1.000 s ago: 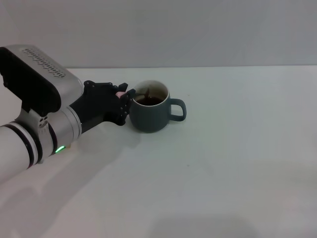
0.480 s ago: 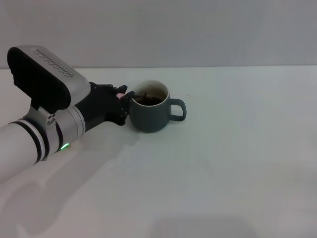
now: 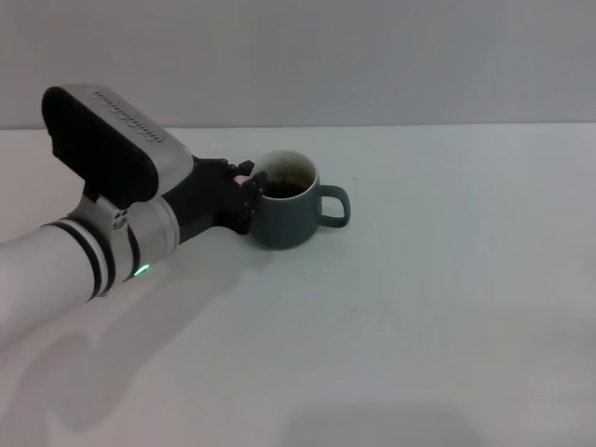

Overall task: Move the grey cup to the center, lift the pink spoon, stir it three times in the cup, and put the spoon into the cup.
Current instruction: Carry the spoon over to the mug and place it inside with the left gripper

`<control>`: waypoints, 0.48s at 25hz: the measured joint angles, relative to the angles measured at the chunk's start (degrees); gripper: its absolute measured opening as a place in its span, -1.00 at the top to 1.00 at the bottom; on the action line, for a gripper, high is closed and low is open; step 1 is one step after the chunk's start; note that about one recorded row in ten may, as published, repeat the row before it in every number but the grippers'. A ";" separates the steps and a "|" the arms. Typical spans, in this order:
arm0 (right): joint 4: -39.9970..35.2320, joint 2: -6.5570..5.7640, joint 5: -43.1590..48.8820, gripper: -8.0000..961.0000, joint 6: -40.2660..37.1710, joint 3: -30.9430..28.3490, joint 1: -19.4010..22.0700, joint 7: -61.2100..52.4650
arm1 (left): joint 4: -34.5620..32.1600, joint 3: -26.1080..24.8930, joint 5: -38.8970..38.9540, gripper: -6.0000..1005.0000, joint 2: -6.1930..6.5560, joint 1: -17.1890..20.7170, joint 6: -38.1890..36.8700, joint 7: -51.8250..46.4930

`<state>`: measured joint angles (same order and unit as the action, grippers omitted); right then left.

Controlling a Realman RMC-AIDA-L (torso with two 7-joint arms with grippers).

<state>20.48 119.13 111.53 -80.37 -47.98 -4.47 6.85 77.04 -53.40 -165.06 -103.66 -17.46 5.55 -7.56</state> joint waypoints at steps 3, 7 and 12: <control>0.00 0.03 0.00 0.98 0.00 0.00 0.10 0.00 | -0.20 0.32 0.00 0.70 -0.19 -0.43 0.00 0.00; 0.00 0.04 0.00 0.98 0.00 0.07 0.18 0.00 | 0.44 0.56 -0.03 0.70 -0.16 -0.07 -0.01 0.00; 0.00 -0.01 0.00 0.98 0.00 0.25 0.10 0.00 | 2.28 0.70 -0.13 0.70 0.14 1.84 0.06 0.26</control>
<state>20.48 119.13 111.53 -80.37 -47.73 -4.38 6.85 79.32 -52.71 -165.18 -103.52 -15.61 5.60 -7.30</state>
